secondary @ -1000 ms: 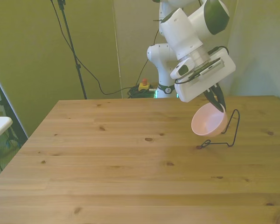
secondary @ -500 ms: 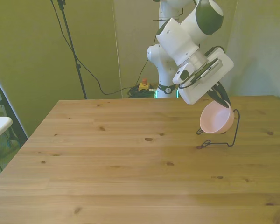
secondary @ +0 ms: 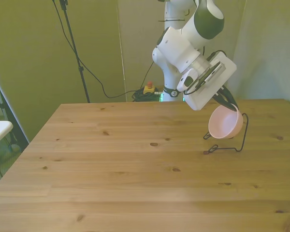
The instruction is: Load the bowl
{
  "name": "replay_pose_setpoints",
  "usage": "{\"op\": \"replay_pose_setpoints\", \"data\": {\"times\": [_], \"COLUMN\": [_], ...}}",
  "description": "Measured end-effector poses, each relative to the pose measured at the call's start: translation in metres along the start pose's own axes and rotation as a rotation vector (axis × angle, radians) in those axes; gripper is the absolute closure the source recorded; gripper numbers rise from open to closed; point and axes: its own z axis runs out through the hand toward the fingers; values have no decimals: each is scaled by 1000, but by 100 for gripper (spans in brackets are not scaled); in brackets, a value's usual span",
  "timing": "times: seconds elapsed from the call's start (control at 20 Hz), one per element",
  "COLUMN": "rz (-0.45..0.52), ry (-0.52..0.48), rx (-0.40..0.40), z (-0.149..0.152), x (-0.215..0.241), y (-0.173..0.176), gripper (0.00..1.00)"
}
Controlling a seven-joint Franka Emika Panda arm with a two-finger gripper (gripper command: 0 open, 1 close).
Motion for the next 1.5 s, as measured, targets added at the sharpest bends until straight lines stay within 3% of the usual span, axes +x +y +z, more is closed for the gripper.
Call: {"op": "replay_pose_setpoints", "data": {"times": [1.5], "rz": [-38], "ry": [-50], "rx": [77], "z": [28], "x": [15], "y": [20], "gripper": [100]}}
